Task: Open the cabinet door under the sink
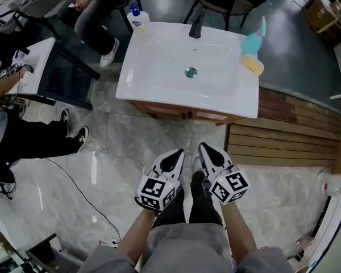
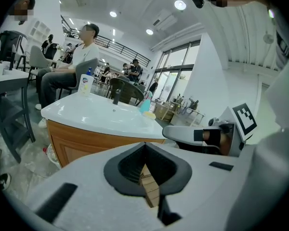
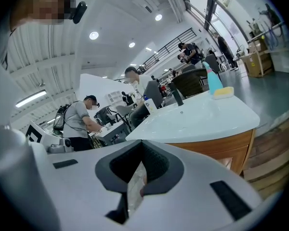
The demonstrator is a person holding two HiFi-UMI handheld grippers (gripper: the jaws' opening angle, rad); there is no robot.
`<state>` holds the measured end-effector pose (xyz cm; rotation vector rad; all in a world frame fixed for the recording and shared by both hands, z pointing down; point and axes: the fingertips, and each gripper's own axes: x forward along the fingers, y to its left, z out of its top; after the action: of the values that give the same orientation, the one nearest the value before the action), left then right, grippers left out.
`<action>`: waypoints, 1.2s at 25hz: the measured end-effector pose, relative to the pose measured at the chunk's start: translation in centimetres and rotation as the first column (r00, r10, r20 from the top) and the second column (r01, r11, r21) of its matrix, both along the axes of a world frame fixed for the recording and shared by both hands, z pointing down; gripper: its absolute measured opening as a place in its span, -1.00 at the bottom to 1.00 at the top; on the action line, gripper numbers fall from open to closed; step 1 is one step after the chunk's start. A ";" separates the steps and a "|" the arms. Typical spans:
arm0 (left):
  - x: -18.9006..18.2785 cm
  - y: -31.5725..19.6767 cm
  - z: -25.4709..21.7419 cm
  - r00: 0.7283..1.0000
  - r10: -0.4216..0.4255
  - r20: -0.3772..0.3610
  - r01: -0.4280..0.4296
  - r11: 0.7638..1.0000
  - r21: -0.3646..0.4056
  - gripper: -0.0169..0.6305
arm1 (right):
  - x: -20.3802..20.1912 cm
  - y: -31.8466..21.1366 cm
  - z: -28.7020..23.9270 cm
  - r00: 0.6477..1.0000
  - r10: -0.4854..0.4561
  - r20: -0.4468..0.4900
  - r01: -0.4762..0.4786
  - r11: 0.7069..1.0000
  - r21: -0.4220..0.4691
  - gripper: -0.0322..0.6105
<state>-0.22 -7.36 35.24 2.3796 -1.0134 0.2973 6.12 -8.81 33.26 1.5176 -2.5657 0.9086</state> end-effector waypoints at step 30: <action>2.1 -6.0 13.7 0.994 -0.033 0.099 0.039 0.998 -0.056 -0.94 | 2.1 -5.2 14.7 0.999 -0.038 0.017 0.039 0.995 -0.090 -0.87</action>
<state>1.83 -13.39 48.95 2.3110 -1.0766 0.4285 8.25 -14.01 47.99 1.4386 -2.5171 1.0207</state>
